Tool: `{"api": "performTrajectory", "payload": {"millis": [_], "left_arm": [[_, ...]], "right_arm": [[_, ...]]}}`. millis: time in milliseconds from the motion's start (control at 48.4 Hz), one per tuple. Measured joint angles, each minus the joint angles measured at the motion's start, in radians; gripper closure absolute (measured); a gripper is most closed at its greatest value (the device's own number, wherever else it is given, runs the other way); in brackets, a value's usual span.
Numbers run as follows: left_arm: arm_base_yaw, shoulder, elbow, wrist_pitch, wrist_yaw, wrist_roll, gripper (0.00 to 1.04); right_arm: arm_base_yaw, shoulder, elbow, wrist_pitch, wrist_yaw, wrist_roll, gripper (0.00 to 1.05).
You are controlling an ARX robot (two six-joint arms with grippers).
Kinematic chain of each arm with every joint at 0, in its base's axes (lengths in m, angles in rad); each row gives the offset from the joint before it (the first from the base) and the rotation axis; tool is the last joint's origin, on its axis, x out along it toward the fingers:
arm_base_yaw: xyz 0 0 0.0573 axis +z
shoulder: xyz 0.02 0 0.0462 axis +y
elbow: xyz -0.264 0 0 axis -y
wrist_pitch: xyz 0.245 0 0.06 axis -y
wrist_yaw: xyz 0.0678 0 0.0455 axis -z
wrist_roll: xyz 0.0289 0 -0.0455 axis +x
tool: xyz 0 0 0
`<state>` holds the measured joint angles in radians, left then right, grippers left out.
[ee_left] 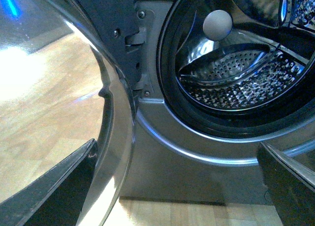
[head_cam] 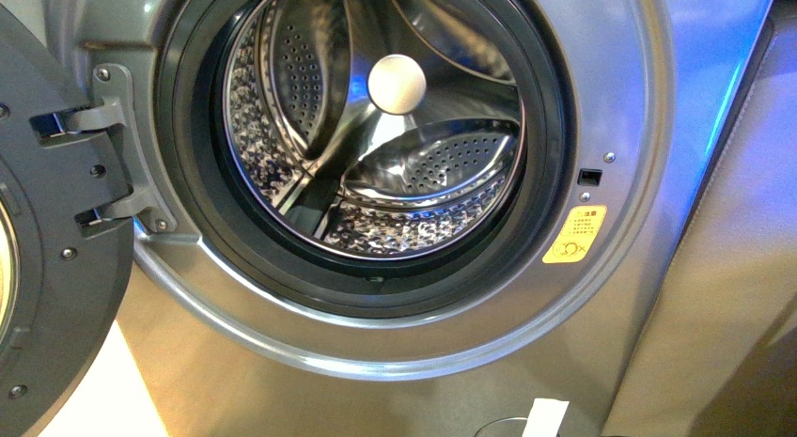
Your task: Put clothes into washing machine
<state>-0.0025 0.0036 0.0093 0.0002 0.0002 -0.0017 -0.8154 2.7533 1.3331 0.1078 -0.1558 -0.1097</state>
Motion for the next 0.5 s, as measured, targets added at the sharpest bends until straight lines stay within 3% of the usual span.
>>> {"api": "performTrajectory", "payload": {"millis": [496], "left_arm": [[0.000,0.000,0.000,0.000,0.000,0.000,0.07]], "right_arm": [[-0.014,0.096,0.033,0.054,-0.038,0.043,0.08]]}}
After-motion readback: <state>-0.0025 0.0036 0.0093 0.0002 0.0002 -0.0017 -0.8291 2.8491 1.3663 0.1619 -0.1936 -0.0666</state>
